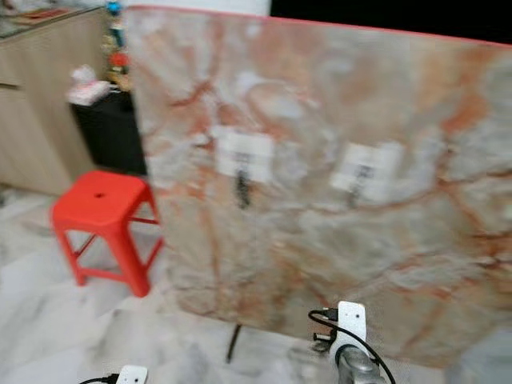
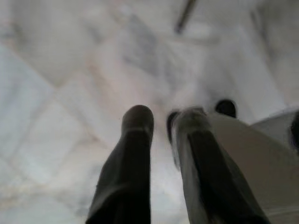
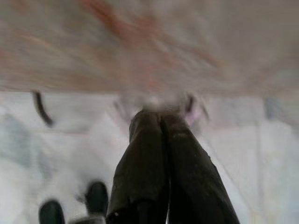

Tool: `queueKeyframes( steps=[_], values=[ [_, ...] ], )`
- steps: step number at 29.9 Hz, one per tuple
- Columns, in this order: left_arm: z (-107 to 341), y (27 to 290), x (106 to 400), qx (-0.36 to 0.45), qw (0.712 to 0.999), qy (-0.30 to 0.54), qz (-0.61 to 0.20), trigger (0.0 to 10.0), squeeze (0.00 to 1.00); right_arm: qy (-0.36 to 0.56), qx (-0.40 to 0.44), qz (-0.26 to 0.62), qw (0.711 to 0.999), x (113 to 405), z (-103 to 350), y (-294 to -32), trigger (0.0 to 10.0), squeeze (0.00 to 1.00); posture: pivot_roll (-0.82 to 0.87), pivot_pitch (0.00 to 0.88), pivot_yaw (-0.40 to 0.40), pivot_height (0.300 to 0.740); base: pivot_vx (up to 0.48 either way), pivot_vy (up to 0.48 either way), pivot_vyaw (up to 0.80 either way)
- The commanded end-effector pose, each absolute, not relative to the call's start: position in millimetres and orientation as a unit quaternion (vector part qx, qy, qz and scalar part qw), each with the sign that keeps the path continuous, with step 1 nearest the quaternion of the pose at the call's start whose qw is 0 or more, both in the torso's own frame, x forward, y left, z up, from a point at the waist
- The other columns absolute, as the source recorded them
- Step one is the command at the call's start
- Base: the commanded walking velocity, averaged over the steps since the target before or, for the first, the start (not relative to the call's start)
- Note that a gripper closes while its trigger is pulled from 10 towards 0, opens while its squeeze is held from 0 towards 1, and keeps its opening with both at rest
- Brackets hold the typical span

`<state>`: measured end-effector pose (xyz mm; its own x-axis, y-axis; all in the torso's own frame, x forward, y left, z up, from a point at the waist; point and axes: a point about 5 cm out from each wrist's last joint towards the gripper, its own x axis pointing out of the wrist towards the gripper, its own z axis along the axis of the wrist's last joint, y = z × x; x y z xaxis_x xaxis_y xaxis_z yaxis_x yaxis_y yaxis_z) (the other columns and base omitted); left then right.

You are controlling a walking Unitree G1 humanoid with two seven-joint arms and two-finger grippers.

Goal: Hang keys on a hook

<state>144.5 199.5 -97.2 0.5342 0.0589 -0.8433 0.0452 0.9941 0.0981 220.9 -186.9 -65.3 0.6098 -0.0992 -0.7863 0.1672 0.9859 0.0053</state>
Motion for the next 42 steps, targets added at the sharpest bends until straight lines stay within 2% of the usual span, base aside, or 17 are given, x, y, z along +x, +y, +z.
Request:
queueKeyframes(
  steps=[1,6,10,12,15,17,19,23,27,30,33,37,42],
  values=[
    [-99.2,195.3,141.3,0.054,0.870,0.491,-0.005,10.0,0.00,0.436,0.033,-0.086,0.895,218.9,-65.1,-196.5,10.0,0.00,-0.02,0.000,-0.080,0.740,0.000,-0.480,-0.79],
    [-99.1,195.5,141.6,0.055,0.869,0.491,-0.005,10.0,0.00,0.432,0.035,-0.086,0.897,219.6,-64.5,-196.5,10.0,0.00,-0.03,0.000,-0.079,0.740,0.000,-0.480,-0.73],
    [-99.2,195.9,141.2,0.054,0.869,0.491,-0.003,10.0,0.00,0.421,0.034,-0.083,0.903,222.6,-62.4,-196.3,10.0,0.00,-0.03,0.000,-0.080,0.740,0.000,-0.450,0.00],
    [-99.3,196.2,140.8,0.050,0.869,0.492,0.001,10.0,0.00,0.417,0.034,-0.080,0.905,211.8,-67.8,-197.4,10.0,0.00,-0.03,0.000,-0.080,0.740,0.000,0.000,0.00],
    [-99.4,196.6,140.4,0.052,0.869,0.492,0.000,10.0,0.00,0.400,0.036,-0.076,0.913,213.0,-66.1,-198.0,10.0,0.00,-0.03,0.000,-0.078,0.740,0.000,0.000,0.00],
    [-99.5,196.8,140.1,0.052,0.869,0.492,0.000,10.0,0.00,0.385,0.036,-0.074,0.919,217.2,-62.9,-198.1,10.0,0.00,-0.03,0.000,-0.076,0.740,0.000,0.000,0.00],
    [-99.6,197.3,139.5,0.054,0.868,0.493,-0.001,10.0,0.00,0.335,0.043,-0.062,0.939,238.6,-47.8,-195.3,10.0,0.00,-0.03,0.000,-0.073,0.740,0.000,0.000,0.00],
    [-99.8,197.8,138.6,0.055,0.868,0.494,-0.002,10.0,0.00,0.288,0.046,-0.051,0.955,258.6,-31.7,-192.0,10.0,0.00,-0.04,0.000,-0.071,0.740,0.000,0.000,0.00],
    [-99.9,198.7,138.0,0.057,0.867,0.495,-0.005,10.0,0.00,0.224,0.019,-0.026,0.974,278.4,-10.8,-190.2,10.0,0.00,-0.05,0.000,-0.061,0.740,0.000,0.000,0.00],
    [-99.9,199.2,137.9,0.059,0.867,0.496,-0.008,10.0,0.00,0.193,0.017,-0.015,0.981,283.8,-1.7,-189.7,10.0,0.00,-0.06,0.000,-0.056,0.740,0.000,0.000,0.00],
    [-99.5,200.0,138.6,0.056,0.867,0.495,-0.006,10.0,0.00,0.138,0.016,-0.049,0.989,292.1,16.6,-198.8,10.0,0.00,-0.05,0.000,-0.050,0.740,0.000,0.000,0.00],
    [-99.1,200.9,139.3,0.056,0.868,0.494,-0.005,10.0,0.00,0.092,0.010,-0.058,0.994,301.9,37.5,-197.5,10.0,0.00,-0.06,0.000,-0.046,0.740,0.000,0.000,0.00],
    [-98.6,202.2,140.2,0.060,0.868,0.494,-0.005,10.0,0.00,0.076,0.001,-0.051,0.996,299.1,48.6,-190.8,10.0,0.00,-0.06,0.000,-0.042,0.740,0.000,0.000,0.00]
  ],
)
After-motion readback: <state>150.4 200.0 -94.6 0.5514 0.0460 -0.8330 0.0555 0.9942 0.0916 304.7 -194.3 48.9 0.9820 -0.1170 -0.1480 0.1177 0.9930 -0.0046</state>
